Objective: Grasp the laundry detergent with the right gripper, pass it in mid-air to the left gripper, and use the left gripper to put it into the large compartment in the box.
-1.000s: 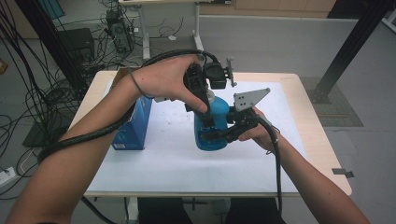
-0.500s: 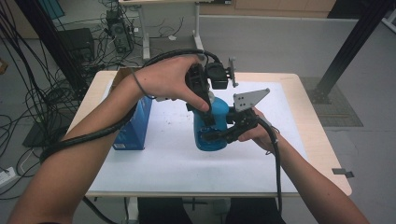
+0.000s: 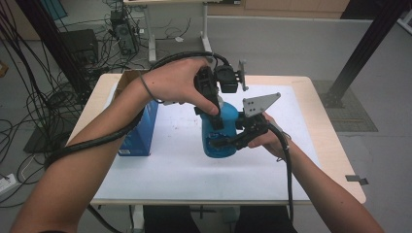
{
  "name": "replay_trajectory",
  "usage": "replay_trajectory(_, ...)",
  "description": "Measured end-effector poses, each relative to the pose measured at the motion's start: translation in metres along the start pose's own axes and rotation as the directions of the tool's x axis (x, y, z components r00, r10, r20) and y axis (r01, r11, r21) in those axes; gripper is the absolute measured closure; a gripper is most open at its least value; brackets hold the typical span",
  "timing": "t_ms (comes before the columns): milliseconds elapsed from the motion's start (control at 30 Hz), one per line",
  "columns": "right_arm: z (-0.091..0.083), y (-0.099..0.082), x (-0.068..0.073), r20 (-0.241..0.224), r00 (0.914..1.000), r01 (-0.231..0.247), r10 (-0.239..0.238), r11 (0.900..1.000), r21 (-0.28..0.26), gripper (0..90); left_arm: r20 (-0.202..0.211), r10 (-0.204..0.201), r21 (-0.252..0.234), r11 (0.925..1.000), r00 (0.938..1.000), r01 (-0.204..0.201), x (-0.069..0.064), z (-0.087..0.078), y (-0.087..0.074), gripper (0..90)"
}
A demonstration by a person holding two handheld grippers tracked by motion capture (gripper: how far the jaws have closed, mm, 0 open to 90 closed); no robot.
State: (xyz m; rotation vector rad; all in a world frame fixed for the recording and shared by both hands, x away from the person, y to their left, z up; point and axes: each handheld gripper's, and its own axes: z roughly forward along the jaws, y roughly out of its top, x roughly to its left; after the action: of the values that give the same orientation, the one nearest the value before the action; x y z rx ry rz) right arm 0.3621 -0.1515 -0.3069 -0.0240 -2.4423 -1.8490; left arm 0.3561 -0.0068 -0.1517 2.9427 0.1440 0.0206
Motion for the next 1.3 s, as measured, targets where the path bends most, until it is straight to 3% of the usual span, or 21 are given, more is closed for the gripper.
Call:
replay_trajectory(533, 0.002, 0.0006, -0.0003, -0.007, 1.0, 0.002, -0.002, 1.0, 0.003, 43.9, 0.004, -0.026, 0.015, 0.9995, 0.9997, 0.026, 0.0002, -0.0002, 0.0001, 37.1)
replay_trajectory(1300, 0.0024, 0.0009, -0.0002, -0.005, 1.0, 0.004, -0.004, 1.0, 0.002, 44.0, 0.003, -0.026, 0.024, 0.9994, 0.9997, 0.026, -0.0001, -0.0006, 0.0008, 37.2)
